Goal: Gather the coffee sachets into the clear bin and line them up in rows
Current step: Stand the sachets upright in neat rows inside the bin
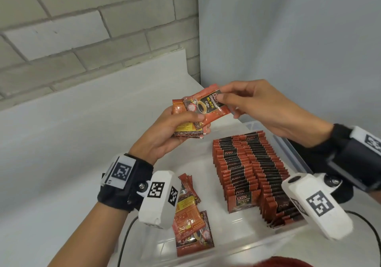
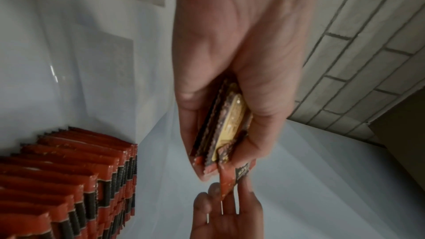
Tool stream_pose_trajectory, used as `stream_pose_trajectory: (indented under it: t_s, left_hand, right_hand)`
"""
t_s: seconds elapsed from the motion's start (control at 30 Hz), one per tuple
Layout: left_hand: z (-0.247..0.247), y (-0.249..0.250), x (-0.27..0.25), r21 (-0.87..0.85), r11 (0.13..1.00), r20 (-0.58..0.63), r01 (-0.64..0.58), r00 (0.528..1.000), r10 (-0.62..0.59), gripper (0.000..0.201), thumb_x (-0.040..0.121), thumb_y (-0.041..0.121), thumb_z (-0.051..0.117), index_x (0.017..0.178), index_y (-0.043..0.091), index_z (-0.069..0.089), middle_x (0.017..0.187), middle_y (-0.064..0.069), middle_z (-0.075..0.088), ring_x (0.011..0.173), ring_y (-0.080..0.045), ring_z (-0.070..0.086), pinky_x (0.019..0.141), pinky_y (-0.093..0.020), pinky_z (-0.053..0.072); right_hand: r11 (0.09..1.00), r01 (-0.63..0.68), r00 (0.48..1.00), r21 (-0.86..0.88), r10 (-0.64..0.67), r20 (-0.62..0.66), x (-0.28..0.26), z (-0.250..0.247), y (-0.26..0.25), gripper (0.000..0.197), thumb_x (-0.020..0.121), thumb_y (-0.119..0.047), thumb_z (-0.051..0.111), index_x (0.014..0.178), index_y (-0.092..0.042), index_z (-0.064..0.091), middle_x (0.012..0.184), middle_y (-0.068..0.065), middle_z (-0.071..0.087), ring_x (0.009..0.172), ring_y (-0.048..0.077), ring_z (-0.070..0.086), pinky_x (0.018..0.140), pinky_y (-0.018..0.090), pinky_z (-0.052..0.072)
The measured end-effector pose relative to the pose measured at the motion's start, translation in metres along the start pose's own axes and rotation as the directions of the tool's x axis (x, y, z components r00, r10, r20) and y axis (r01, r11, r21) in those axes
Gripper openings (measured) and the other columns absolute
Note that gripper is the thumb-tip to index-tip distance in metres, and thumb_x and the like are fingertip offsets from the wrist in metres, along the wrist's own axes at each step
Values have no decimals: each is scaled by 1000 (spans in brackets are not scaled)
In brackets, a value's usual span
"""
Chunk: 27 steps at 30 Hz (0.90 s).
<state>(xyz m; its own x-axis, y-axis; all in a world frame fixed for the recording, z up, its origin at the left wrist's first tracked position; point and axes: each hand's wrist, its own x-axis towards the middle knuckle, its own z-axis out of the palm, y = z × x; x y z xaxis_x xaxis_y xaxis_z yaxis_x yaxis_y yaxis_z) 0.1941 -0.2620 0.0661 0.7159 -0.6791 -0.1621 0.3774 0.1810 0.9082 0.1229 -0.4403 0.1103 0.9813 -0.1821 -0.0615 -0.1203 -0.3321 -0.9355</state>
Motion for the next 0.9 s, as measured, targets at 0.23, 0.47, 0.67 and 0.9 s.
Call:
stream_pose_trajectory:
  t_s: [0.23,0.47,0.67,0.9]
  left_hand:
    - [1,2,-1,8,1000,4,-8,1000,8,41,74,3,65,115,7,59,94,-7,72,76,-17,69,69,-29,58]
    - [2,3,0,-39,999,-72,11,997,-14,30,80,27,70,106,13,65,99,-9,72,87,-19,69,75,-29,58]
    - [2,1,1,-78,997,-98,-11,995,3,22,75,14,64,96,9,63,82,-6,70,66,-16,65,62,-29,55]
    - [4,2,0,-119,993,-104,-3,995,-10,32,74,15,60,104,7,58,84,-6,72,71,-17,69,63,-29,56]
  right_hand:
    - [990,-55,996,128,45,78,-8,-1,7,14,83,-20,71,94,-11,70,76,-1,73,68,7,66,68,17,56]
    - [969,-123,980,214,84,181,-23,-23,12,19,75,-18,71,90,-7,69,71,2,68,63,8,61,65,16,54]
    - [987,-48,912,-153,106,395,-64,-35,22,7,72,-26,76,76,-20,73,74,2,72,65,9,63,68,13,50]
    - [831,169,908,-529,77,411,-91,-19,45,15,81,-26,76,71,-34,66,68,-22,66,69,-3,64,61,11,45]
